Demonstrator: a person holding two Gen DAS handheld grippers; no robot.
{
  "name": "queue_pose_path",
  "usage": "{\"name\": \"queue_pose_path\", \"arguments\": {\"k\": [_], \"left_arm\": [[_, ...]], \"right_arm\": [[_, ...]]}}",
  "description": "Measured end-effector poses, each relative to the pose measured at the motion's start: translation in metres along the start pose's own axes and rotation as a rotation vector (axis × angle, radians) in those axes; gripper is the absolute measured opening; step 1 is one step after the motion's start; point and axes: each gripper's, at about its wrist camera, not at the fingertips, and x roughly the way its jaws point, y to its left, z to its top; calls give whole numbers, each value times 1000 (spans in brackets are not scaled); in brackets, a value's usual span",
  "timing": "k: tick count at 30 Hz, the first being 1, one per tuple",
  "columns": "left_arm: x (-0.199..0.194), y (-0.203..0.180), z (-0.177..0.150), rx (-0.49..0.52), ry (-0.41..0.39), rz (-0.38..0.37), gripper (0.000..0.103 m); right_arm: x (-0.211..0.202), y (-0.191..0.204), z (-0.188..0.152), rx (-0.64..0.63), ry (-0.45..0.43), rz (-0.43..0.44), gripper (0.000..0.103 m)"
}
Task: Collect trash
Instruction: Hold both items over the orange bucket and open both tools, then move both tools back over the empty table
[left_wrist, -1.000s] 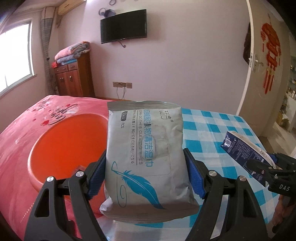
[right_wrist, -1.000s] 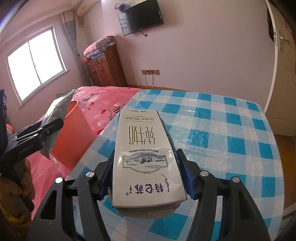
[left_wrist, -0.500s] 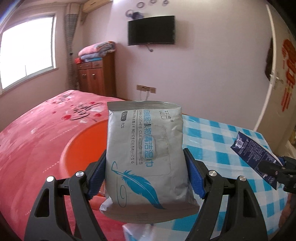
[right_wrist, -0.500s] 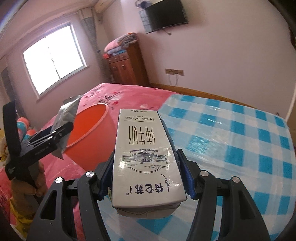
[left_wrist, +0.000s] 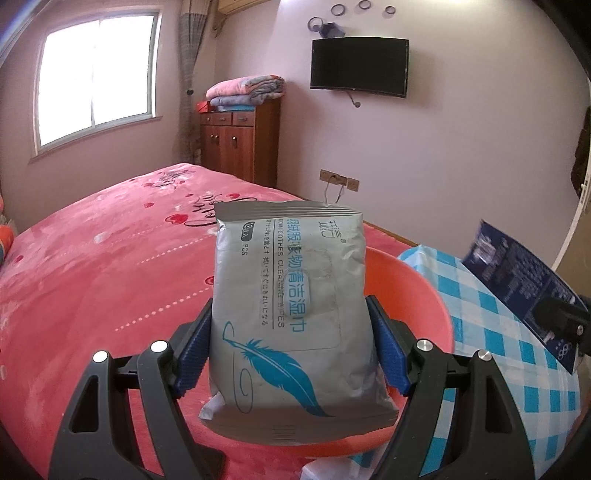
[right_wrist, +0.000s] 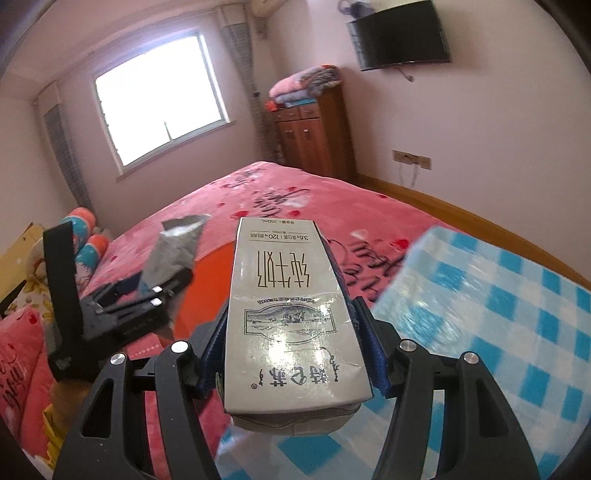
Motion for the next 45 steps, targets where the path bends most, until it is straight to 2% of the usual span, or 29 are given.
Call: {"name": "queue_pose_path", "arguments": {"k": [6,10,13,15,18,21,28,34,45], "left_arm": [[15,4,1,-12,29,-3,78],[27,7,2,-6,54,0,78],[32,11,1,-9,61,32,80],[34,15,1,-26,68,34,84],[36,18,-1,-35,71,42,85],[35,17,-3,-37,71,38,90],[25,12,-4,-33,54,22,94],[13,2,-1,-25,21,20,95],[-4,-29,-4,21,-6,-5,96]], "right_arm": [[34,18,15,-13,23,47,63],[61,20,25,13,53,64,67],[66,12,23,78,49,87,80],[62,6,21,104,24,86,84],[57,-5,16,137,4,52,88],[52,-19,7,178,2,18,88],[39,-46,-14,229,-2,-56,88],[22,-56,-29,227,-21,-129,90],[-7,-67,-41,236,-47,-207,94]]}}
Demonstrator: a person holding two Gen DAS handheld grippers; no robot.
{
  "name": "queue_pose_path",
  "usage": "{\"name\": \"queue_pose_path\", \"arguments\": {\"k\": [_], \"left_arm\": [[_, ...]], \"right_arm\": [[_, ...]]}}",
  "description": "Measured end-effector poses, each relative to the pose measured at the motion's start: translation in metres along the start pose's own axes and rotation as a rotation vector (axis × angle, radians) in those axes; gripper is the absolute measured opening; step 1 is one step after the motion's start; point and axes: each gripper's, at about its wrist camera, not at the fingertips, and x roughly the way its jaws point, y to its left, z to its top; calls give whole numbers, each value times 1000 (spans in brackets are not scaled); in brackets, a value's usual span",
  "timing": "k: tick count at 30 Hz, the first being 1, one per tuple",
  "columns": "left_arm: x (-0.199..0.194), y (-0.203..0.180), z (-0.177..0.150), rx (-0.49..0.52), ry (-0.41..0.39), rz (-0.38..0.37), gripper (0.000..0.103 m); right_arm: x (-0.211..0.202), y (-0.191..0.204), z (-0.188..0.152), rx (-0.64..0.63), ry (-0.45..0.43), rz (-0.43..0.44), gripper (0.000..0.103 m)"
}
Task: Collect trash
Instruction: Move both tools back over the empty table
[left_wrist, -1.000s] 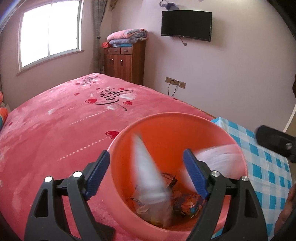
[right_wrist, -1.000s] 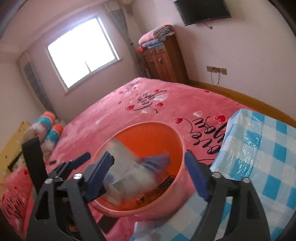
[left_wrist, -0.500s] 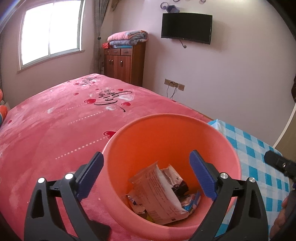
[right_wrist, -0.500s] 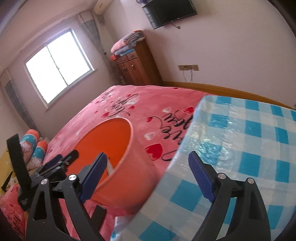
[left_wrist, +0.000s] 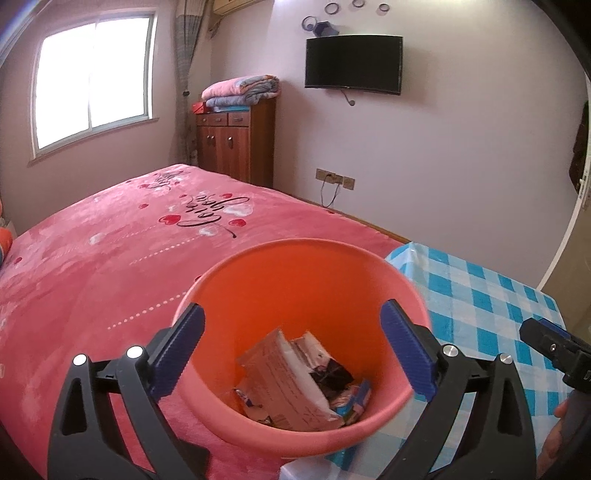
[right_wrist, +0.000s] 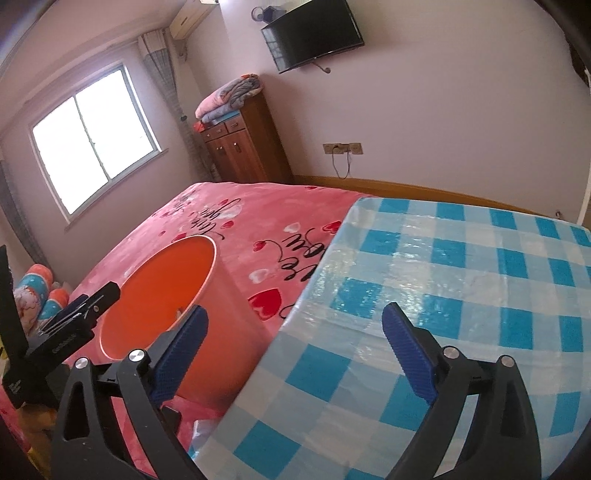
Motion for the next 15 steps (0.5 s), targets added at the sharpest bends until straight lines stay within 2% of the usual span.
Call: {"name": "queue_pose_path", "arguments": {"k": [15], "left_arm": [[-16,-55,-11,97,-5,-72,97]], "right_arm": [[-43,-31,-16,25,-40,-82,94]]}}
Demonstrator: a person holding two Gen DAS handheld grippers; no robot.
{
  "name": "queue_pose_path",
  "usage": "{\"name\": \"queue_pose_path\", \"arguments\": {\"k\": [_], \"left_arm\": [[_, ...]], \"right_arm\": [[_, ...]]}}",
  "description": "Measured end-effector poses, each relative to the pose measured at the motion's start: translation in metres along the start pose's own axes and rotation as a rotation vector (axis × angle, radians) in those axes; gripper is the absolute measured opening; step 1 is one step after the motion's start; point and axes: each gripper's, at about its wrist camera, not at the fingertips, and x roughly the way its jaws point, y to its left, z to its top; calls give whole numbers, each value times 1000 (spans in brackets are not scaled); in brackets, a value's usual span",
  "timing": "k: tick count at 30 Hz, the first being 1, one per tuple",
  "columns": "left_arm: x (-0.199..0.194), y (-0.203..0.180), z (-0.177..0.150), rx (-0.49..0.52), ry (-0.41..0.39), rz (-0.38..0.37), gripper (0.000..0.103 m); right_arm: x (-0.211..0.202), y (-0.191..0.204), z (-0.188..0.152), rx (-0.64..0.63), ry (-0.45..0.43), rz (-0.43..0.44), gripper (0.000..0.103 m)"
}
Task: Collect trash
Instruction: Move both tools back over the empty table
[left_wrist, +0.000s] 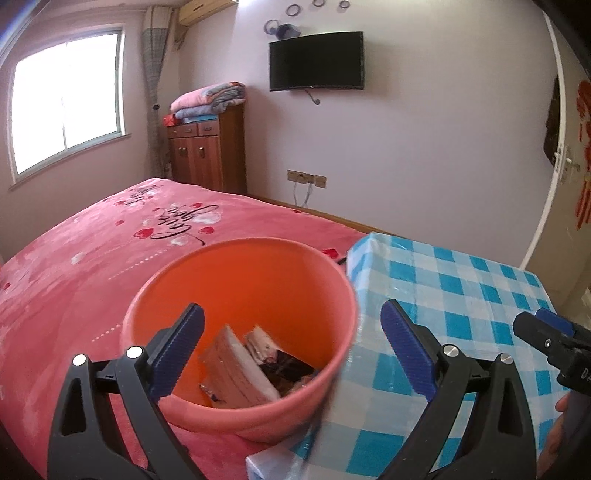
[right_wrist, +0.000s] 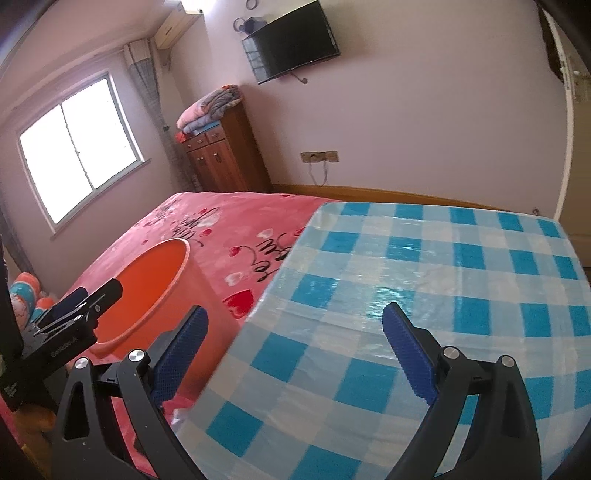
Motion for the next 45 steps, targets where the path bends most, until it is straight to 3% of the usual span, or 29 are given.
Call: {"name": "queue_pose_path", "arguments": {"k": [30,45], "left_arm": [[-3,-109,-54,121,95,-230,97],[-14,-163,-78,209,89,-313,97]], "right_arm": [[-67,-64,-63,16,-100,-258,95],[-86,-98,-85,40,-136,-398,98]]}}
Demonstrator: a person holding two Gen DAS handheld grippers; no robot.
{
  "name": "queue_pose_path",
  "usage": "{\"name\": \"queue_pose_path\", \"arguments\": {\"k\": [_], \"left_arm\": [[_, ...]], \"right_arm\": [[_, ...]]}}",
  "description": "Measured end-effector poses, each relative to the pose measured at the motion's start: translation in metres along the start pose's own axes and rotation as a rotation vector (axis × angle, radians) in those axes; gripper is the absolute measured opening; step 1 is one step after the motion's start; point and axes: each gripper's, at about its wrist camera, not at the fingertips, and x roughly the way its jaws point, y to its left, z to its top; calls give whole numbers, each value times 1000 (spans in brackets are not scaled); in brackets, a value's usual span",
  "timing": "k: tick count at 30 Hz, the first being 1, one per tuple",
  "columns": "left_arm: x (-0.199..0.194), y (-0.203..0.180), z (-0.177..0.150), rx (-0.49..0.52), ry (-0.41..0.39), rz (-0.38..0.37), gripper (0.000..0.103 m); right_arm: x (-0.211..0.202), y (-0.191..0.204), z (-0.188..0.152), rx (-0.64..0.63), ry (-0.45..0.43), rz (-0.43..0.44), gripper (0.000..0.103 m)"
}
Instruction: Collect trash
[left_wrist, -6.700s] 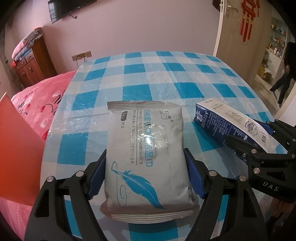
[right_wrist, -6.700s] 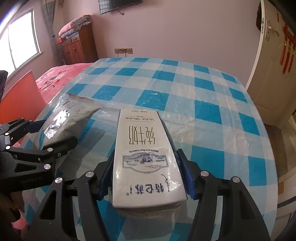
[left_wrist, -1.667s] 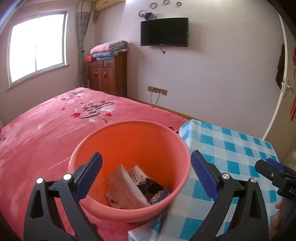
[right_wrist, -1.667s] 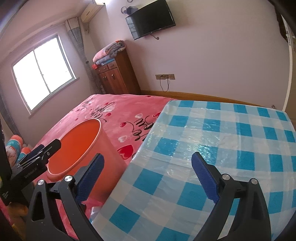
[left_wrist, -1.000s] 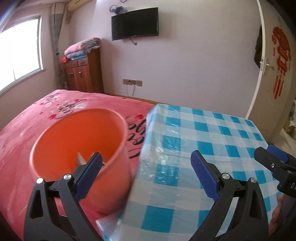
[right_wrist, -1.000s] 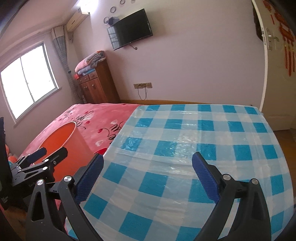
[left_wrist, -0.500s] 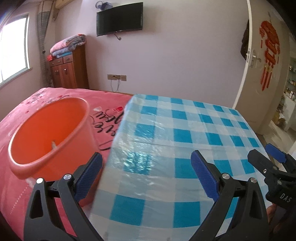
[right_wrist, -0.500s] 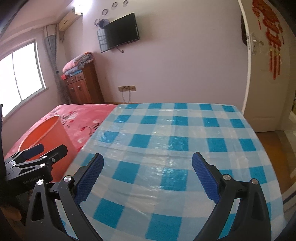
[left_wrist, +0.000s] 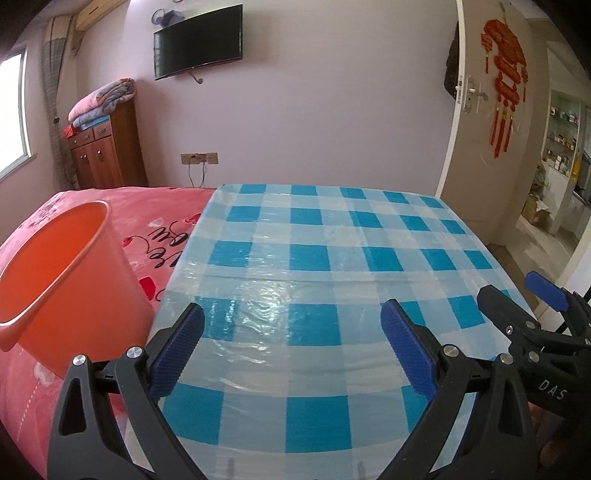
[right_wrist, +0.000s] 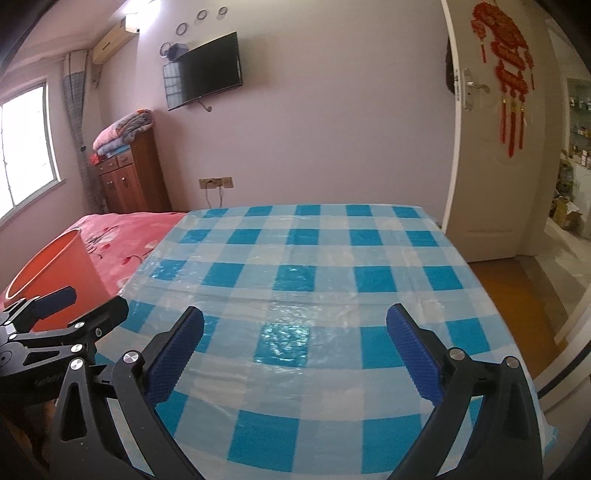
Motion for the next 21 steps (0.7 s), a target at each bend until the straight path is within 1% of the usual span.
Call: {"name": "queue_pose_path", "arguments": {"k": [9,17,21], "left_arm": [[5,-19,-2,28,7,6,97],[14,-41,-6,70,6,23,97],[20,-54,-9,93,3,25,97]], "right_arm": [[-1,-26,-9,31,-7,-56,98],[2,-51,-19,75,-10,-77,98],[9,-62,-24,82,6,-86,98]]}}
